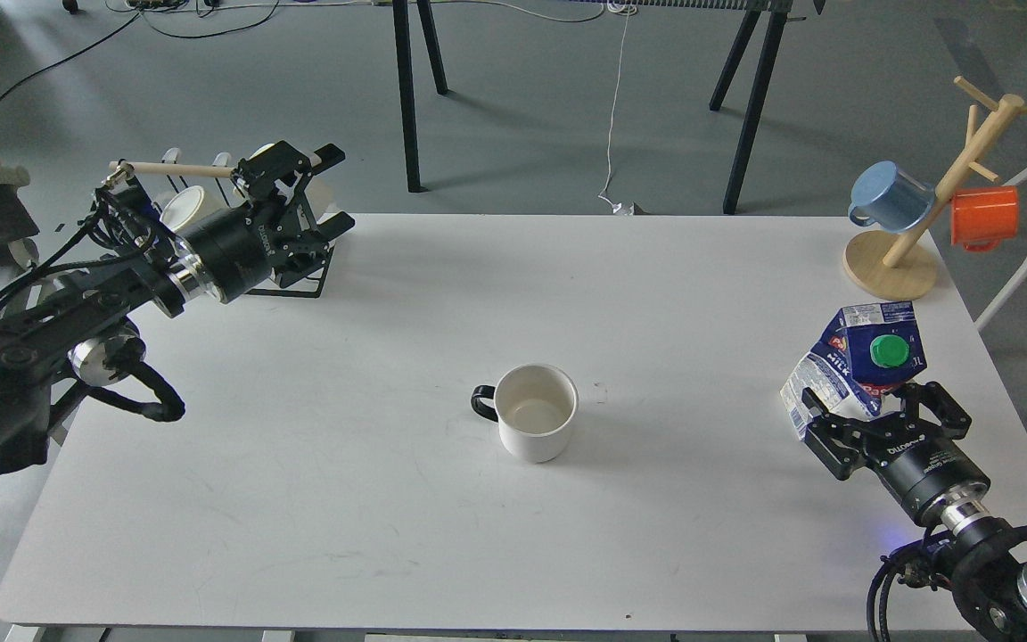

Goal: Place cup and milk with both arms
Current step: 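Carry the milk carton with the right gripper beside the white mug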

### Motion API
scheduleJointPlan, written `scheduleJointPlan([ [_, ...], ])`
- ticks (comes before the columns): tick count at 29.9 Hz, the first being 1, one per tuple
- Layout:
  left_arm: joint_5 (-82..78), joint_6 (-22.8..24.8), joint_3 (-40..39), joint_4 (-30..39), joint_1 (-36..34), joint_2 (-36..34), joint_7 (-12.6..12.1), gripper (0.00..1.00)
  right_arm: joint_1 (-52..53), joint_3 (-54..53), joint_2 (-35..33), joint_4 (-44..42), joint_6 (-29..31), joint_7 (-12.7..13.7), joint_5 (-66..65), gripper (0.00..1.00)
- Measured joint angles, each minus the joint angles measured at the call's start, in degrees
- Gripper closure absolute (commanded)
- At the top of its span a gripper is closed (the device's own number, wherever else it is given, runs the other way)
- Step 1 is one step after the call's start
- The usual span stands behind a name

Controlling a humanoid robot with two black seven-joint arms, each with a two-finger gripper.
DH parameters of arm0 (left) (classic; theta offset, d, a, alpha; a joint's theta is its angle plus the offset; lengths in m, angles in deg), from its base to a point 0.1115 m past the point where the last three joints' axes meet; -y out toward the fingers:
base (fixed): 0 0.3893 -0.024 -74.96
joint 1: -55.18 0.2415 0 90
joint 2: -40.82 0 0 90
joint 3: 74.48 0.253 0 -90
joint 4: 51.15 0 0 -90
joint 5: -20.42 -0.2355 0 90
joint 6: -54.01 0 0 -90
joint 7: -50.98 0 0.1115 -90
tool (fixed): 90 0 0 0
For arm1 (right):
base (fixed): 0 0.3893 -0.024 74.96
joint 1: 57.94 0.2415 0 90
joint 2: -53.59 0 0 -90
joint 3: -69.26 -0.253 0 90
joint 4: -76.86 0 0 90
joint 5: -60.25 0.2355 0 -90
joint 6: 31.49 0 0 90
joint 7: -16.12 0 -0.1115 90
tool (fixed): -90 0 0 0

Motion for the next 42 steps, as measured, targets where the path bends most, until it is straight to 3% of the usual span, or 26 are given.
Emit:
scheduleJointPlan([
  [3,0.0,0.0,0.0,-0.2,0.2,0.0,0.0,0.03,0.0,-0.2,0.0,0.2,0.0,0.0,-0.1,0.6],
  [15,0.0,0.0,0.1,-0.3,0.7,0.1,0.0,0.03,0.2,-0.5,0.9,3.6,0.0,0.1,-0.6,0.61],
  [26,0.0,0.0,0.1,-0.3,0.9,0.0,0.0,0.03,1.4,0.0,7.2,7.8,0.0,0.0,-7.1,0.6],
  [42,-0.1,0.0,0.1,-0.7,0.9,0.0,0.0,0.03,1.1,3.6,14.6,6.7,0.0,-0.1,-15.5,0.59],
])
